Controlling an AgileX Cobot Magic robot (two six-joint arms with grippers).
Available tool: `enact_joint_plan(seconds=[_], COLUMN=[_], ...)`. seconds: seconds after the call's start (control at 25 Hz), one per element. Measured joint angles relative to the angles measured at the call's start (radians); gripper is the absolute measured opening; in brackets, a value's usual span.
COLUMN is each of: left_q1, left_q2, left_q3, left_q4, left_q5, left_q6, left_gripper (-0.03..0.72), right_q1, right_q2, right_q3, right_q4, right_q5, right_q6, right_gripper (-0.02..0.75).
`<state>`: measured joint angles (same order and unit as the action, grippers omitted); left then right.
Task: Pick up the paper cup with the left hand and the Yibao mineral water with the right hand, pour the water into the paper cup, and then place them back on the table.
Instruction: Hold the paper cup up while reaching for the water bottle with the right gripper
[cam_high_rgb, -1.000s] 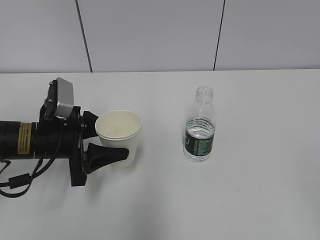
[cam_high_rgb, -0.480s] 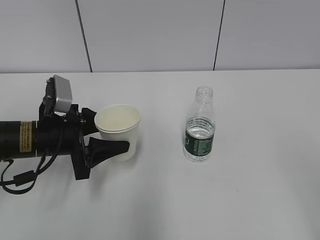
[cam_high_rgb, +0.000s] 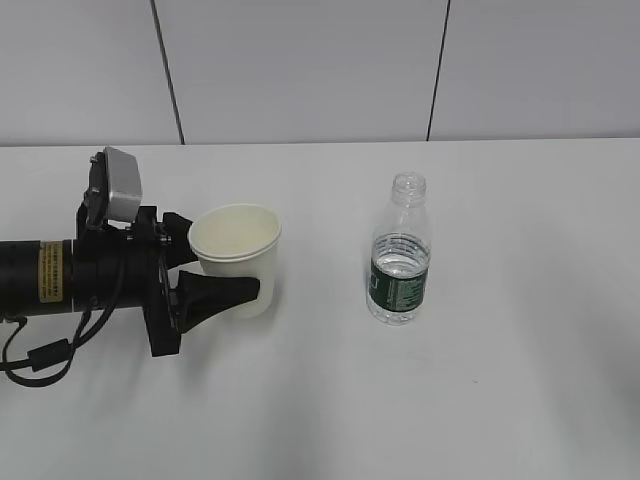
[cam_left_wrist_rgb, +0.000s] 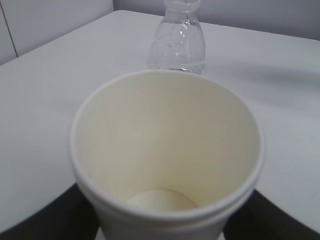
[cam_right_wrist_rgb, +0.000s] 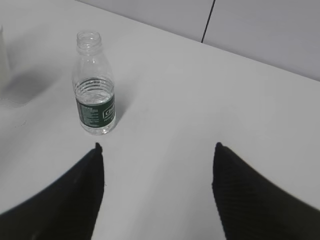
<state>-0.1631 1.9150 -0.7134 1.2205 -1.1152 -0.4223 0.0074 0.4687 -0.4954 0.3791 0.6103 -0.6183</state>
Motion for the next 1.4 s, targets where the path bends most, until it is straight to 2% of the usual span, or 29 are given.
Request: enact_joint_plan(seconds=[0.24,0.36,0.72,0.88,1.04,1.4], left_q1=[0.000,0.000,0.000,0.000,0.000,0.000], left_q2=[0.000,0.000,0.000,0.000,0.000,0.000], left_q3=[0.000,0.000,0.000,0.000,0.000,0.000], left_q4=[-0.001,-0.001,-0.001,-0.001,-0.001,-0.001], left_q5=[0.000,0.000,-0.001,-0.001,-0.001,-0.001], left_q6=[0.001,0.001,0.001,0.001,0.001,0.001], left_gripper=[0.429,0.429,0.429,0.429,0.429,0.429], right_q1=[0.000,0.000,0.000,0.000,0.000,0.000], right_q2=[0.125,0.193,0.443,0.559,0.661,0.883], right_q3=[0.021,0.021,0.021,0.021,0.021,0.021], right_q4=[0.225,0.419,1.115,1.328,1.394,1.406], right_q5=[-0.096,-0.128,-0.160,-0.120,-0.072,0.034], right_q6=[-0.245,-0.441,-1.126,-1.347,-1.456,-1.617], right_gripper=[0.531,0.531,0.531,0.531,0.531,0.531])
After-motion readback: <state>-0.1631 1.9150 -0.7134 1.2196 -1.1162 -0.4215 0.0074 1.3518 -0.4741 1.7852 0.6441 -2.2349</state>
